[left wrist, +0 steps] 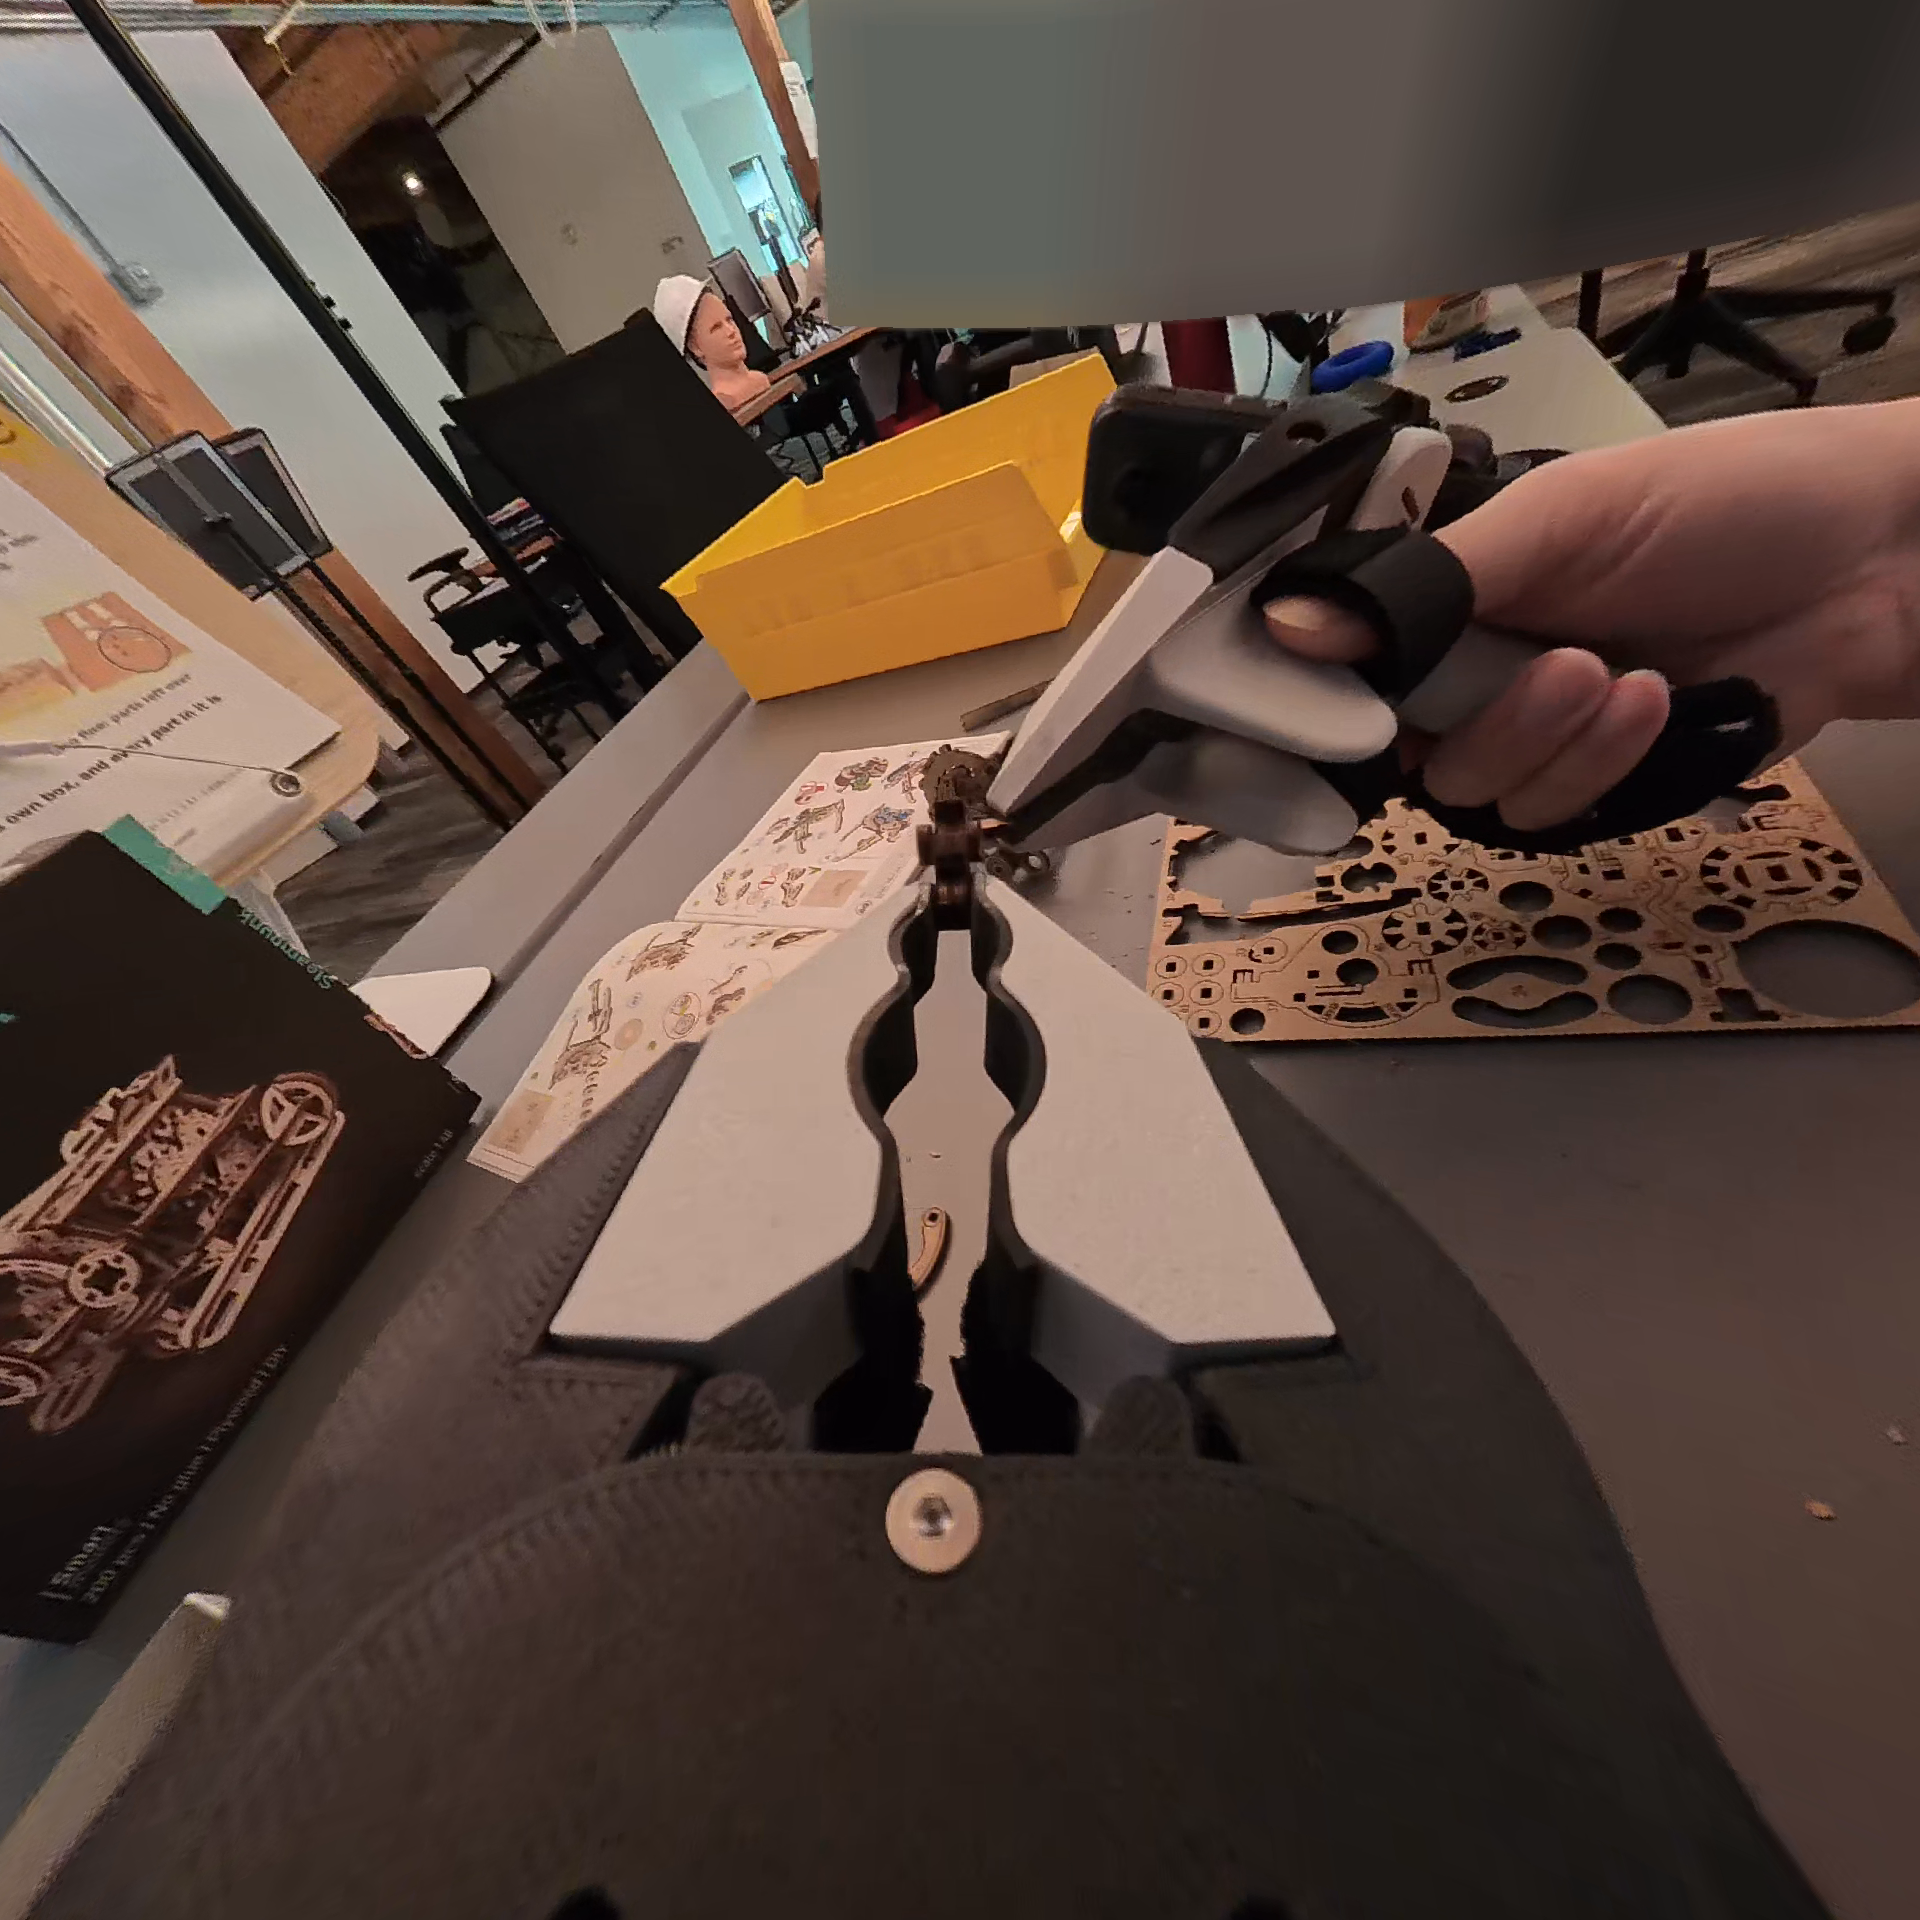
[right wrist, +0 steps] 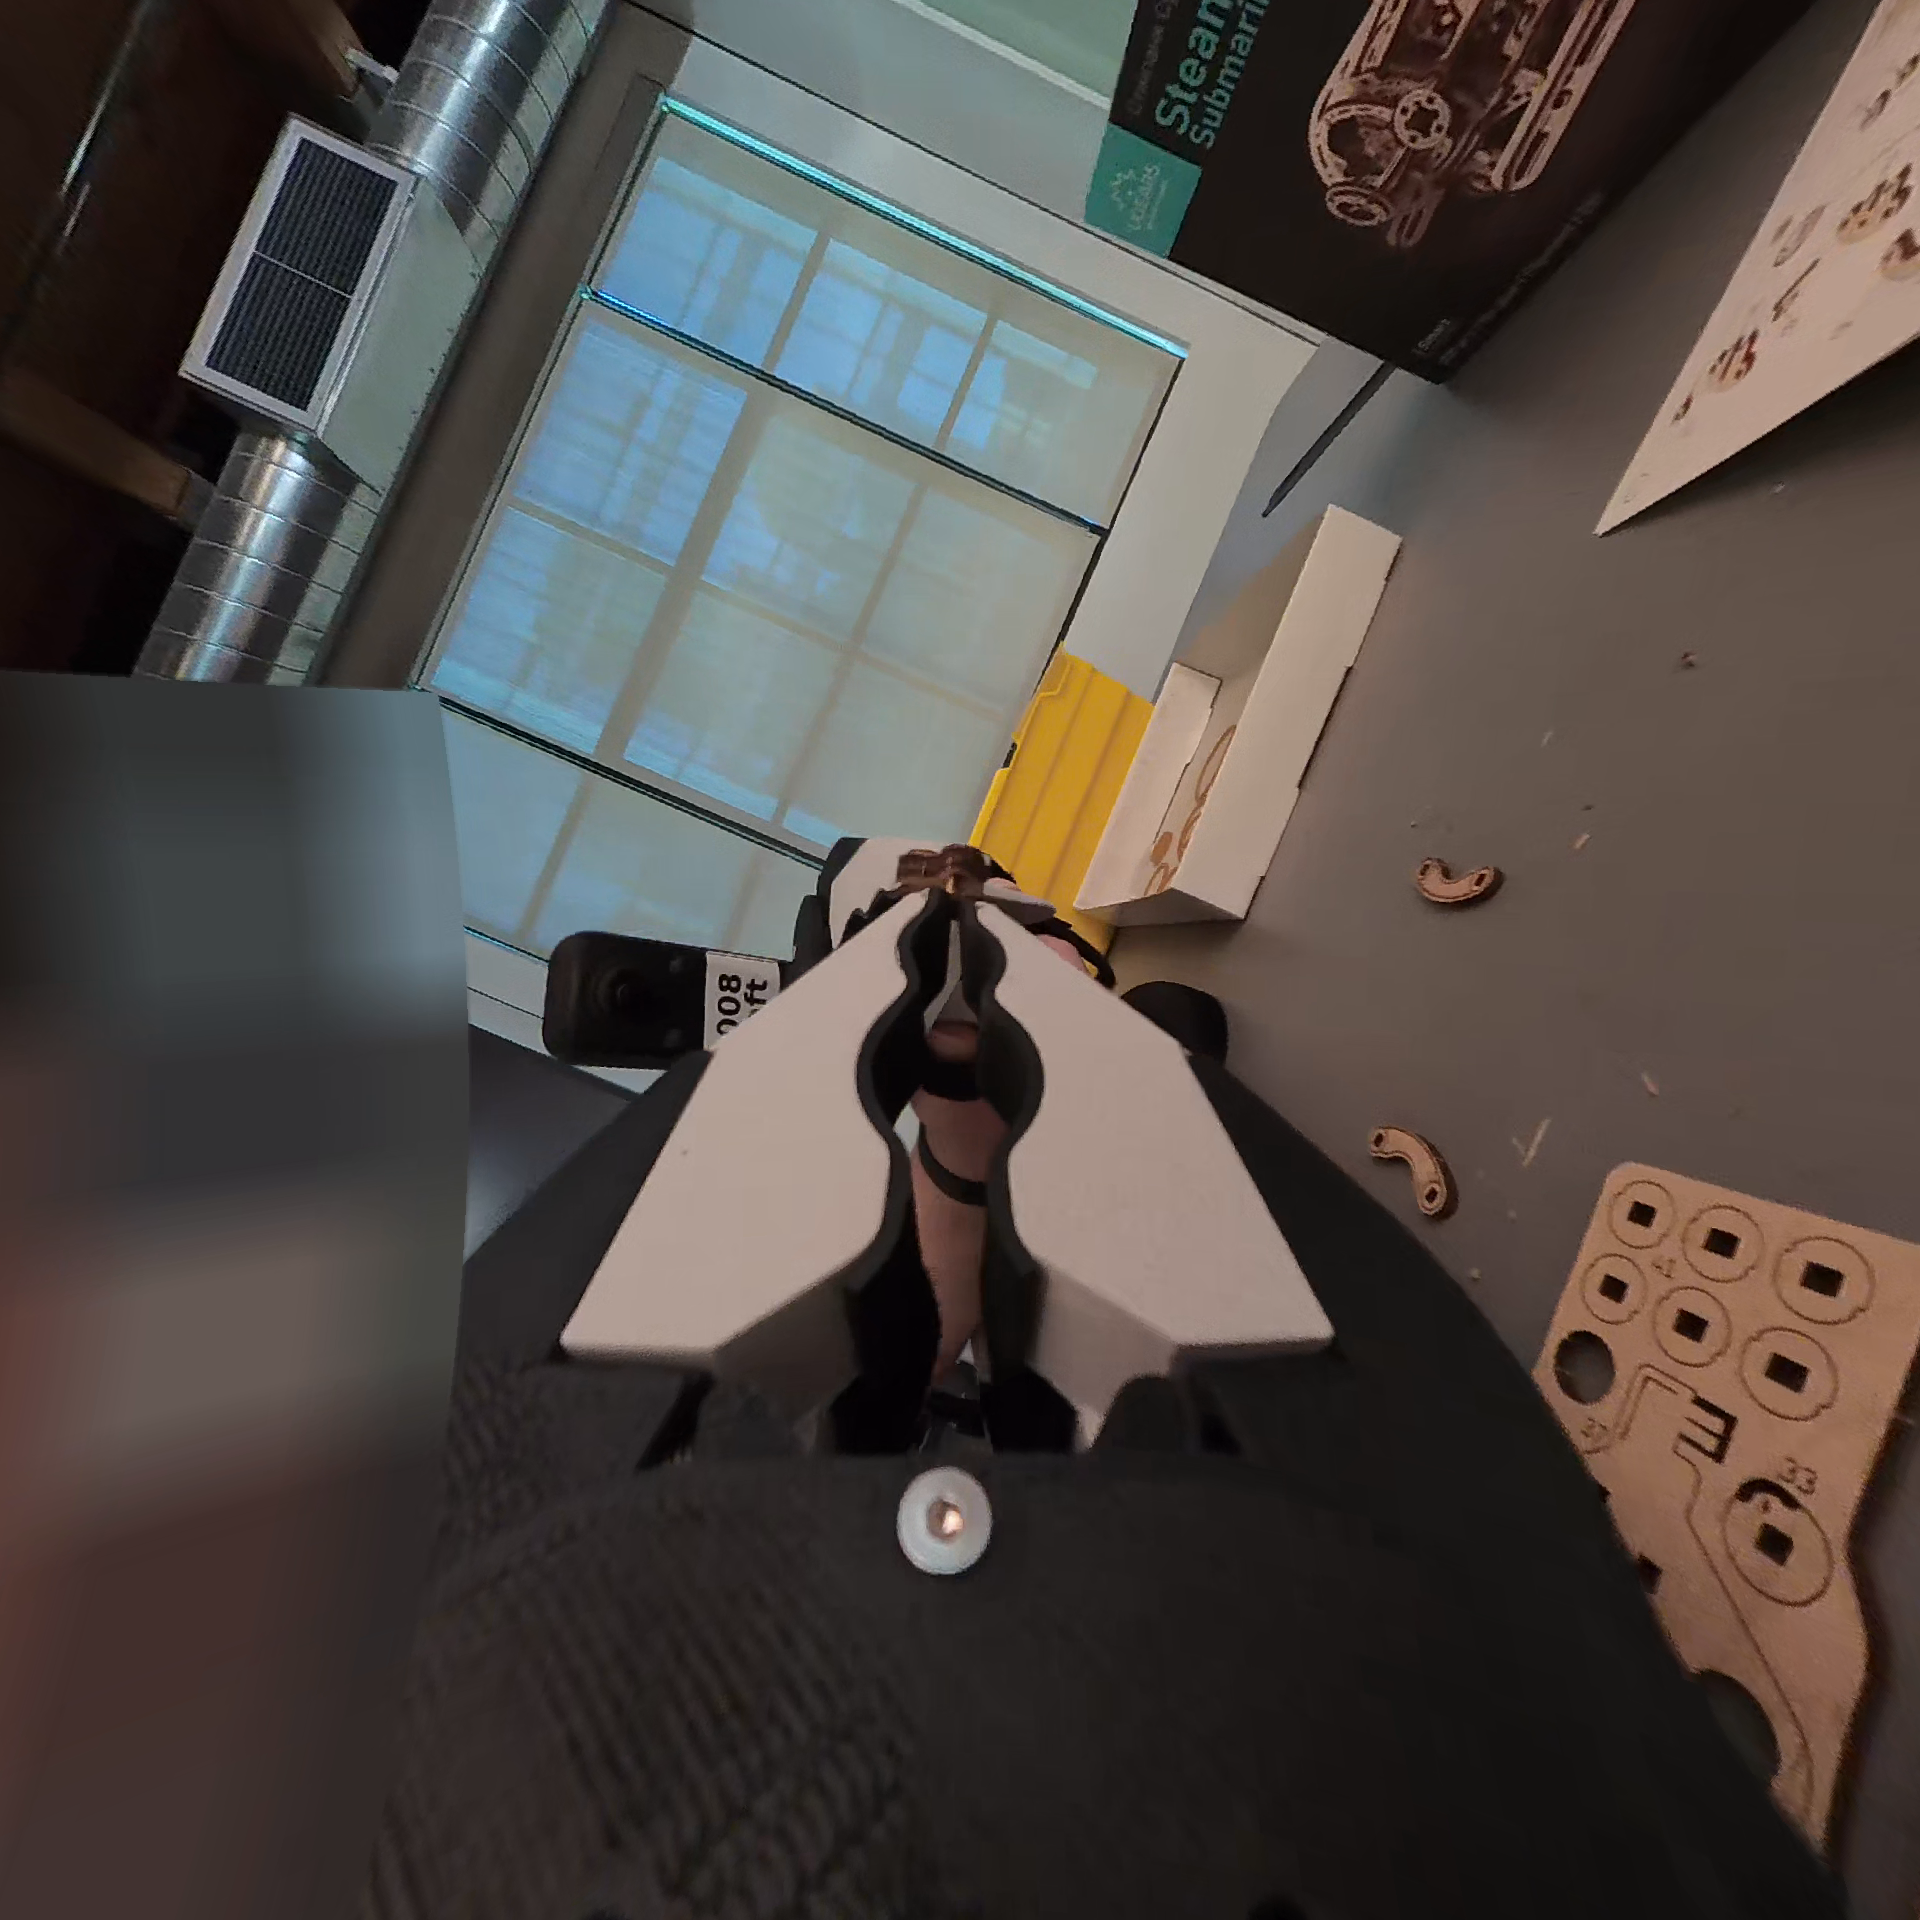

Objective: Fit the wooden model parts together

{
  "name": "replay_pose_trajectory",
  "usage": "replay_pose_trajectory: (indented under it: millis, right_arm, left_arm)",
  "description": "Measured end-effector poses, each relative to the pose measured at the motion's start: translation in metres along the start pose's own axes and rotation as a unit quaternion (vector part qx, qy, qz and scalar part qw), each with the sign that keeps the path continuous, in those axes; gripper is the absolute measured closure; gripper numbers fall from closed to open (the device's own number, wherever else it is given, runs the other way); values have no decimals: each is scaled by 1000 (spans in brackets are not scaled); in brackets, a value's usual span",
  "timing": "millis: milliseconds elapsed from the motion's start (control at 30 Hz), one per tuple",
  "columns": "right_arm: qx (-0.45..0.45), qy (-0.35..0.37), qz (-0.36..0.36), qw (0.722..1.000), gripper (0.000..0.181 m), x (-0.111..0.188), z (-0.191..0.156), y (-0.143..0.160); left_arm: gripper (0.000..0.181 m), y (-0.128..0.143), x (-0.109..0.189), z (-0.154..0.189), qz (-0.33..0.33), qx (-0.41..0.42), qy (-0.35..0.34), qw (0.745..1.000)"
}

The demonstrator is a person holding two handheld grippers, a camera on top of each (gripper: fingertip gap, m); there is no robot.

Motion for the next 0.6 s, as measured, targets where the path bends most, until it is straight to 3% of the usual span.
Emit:
replay_pose_trajectory:
  millis: [167,400,600]
  right_arm:
    - [-11,-11,5,1000,181,2,-1,-1]
    - [45,14,2,999,181,2,-3,-8]
    - [33,10,-20,999,181,-5,0,-2]
  left_arm:
    - [178,5,0,-8,-19,-5,-31,999]
    - [178,4,0,-6,-10,18,-11,1000]
    - [178,4,-1,-6,-9,43,0,999]
Point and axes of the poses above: each gripper's, where its closed fingertips meet, x back along the fingers, y out of its underside, z = x × y across the jaws, the point moved 4 cm from there along x, back along the fingers, and after that the axes turned 2 degrees about -y, right-handed, at the moved point
